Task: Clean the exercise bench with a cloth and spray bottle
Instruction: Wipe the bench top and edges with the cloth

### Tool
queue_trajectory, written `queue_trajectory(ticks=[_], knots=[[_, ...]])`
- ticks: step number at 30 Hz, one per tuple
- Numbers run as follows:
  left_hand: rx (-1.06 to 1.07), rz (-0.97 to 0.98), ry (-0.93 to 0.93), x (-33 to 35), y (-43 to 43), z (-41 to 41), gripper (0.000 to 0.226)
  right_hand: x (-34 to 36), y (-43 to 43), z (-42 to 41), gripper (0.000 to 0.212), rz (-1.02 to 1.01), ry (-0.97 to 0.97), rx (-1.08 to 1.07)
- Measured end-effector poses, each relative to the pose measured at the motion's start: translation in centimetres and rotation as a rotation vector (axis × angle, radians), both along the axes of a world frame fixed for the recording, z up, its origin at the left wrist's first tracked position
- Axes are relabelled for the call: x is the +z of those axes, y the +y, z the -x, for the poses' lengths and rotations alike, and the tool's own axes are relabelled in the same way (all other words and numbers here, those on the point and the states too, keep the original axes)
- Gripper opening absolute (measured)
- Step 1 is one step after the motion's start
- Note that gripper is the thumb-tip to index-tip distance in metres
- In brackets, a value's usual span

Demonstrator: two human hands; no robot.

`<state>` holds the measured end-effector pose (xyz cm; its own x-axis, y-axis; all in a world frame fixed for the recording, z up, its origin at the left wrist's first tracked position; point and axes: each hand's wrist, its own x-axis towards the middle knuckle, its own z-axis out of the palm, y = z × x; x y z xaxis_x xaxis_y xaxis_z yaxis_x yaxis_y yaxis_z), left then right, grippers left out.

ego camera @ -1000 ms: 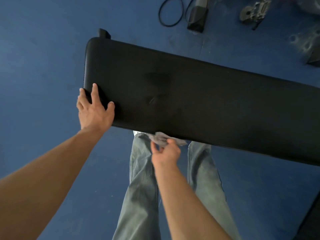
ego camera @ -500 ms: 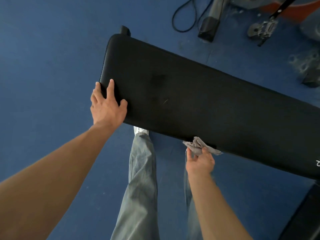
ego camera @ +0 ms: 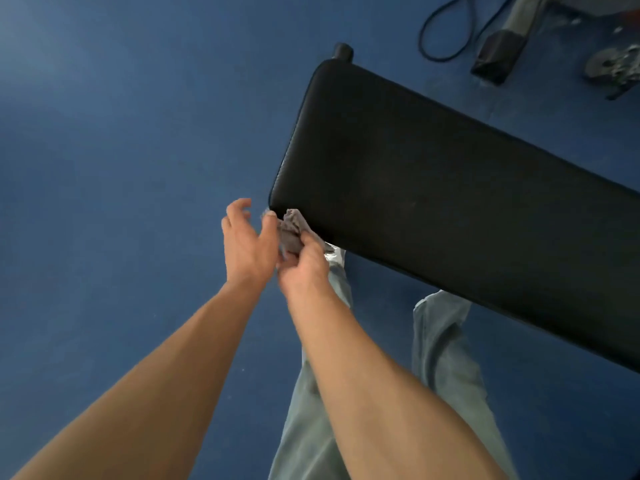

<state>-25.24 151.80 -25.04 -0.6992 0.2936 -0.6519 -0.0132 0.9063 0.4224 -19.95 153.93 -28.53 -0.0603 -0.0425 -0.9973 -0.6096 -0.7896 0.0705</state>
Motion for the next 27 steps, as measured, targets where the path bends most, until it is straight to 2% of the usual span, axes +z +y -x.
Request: queue_trajectory(ticks=[3,4,6,7,9,11,14,16,17,19,22,24,27], knots=[[0.112,0.077,-0.353,0.3,-1.7,-1.5,0.063,0.9,-0.1,-2.5,0.038,-0.020,0.064,0.189],[0.099,0.081,-0.398,0.4,-2.0,-2.5,0.065,1.4,-0.1,-3.3,0.038,-0.035,0.075,0.248],[0.117,0.049,-0.337,0.1,-1.8,-4.2,0.058,2.5,0.2,-4.7,0.030,-0.108,0.012,0.503],[0.167,0.019,-0.274,0.0,-1.2,-4.6,0.053,3.5,0.7,-5.4,0.026,-0.181,-0.044,0.725],[0.291,-0.037,-0.167,-0.2,0.6,-4.8,0.043,4.5,1.5,-6.8,0.027,-0.403,-0.177,1.180],[0.384,-0.027,-0.082,-0.3,2.2,-4.8,0.038,4.5,2.6,-8.4,0.028,-0.712,-0.331,1.508],[0.505,-0.069,0.007,-0.3,3.2,-4.2,0.041,3.4,6.1,-10.1,0.030,-1.230,-0.604,1.712],[0.481,-0.084,0.049,-0.5,3.4,-2.8,0.044,2.4,10.7,-10.9,0.035,-1.442,-0.847,1.809],[0.419,-0.076,0.054,-0.6,3.6,-2.0,0.044,2.0,13.4,-11.3,0.040,-1.481,-0.962,1.876],[0.260,-0.079,0.061,-0.6,3.8,-0.5,0.042,1.3,18.6,-12.0,0.056,-1.393,-1.083,2.058],[0.068,-0.133,0.090,-0.2,4.8,1.3,0.042,0.3,24.2,-13.4,0.071,-1.025,-1.005,2.295],[-0.032,-0.192,0.082,0.2,6.8,2.6,0.045,-0.3,25.9,-14.5,0.072,-0.871,-0.910,2.334],[-0.221,-0.270,-0.028,1.6,11.0,3.0,0.050,0.5,25.4,-15.5,0.073,-0.866,-0.829,2.310]])
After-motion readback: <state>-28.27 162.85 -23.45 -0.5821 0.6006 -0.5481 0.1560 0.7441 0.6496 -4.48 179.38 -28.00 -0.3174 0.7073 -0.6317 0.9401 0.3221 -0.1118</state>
